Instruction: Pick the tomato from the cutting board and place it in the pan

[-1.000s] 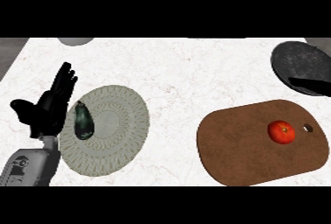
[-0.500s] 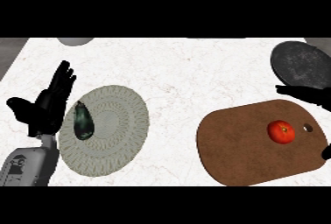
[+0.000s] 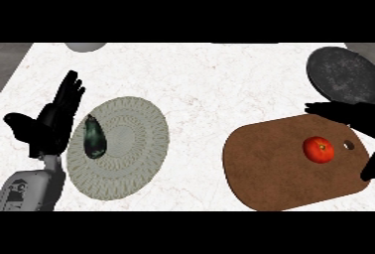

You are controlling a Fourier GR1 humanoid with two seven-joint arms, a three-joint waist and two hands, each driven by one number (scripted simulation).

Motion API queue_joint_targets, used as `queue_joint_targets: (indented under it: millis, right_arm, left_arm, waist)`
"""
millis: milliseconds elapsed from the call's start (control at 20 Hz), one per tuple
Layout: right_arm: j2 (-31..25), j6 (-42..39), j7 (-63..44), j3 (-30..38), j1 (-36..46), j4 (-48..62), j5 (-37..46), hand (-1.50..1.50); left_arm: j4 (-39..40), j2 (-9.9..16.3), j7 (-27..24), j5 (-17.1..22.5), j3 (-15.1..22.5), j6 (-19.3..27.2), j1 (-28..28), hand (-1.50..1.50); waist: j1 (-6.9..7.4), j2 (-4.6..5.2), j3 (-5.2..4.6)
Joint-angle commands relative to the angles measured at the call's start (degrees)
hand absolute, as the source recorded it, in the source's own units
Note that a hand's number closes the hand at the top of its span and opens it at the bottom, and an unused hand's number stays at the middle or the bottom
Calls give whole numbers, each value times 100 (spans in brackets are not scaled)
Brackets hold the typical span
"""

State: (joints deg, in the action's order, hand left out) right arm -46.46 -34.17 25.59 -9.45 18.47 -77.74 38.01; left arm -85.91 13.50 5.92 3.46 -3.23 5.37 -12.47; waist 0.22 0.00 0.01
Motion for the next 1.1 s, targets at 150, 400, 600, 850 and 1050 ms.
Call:
queue_joint_targets:
  millis: [150,400,600,850,1050]
  right_arm:
    - [320,108,326,-20,100,563,768,-150]
    - [838,147,86,-144,292,636,1135,-150]
    - [662,341,222,-51,-200,359,1485,-150]
    - [1123,263,287,-193,213,896,1871,-150]
    - [912,61,526,-41,42,891,1949,-150]
  left_arm:
    - [-134,-175,-45,-230,51,70,39,0]
    - [309,-277,-215,-268,1,4,-158,0]
    - [171,-182,-290,-120,-201,-183,139,0]
    - [429,-137,-314,-176,-244,-325,-53,0]
    - [679,-288,-161,-386,-254,37,-580,0]
  waist:
    - [0,2,0]
    - [2,8,0]
    - [-18,-2,-1]
    - [-5,5,-1]
    - [-39,4,-1]
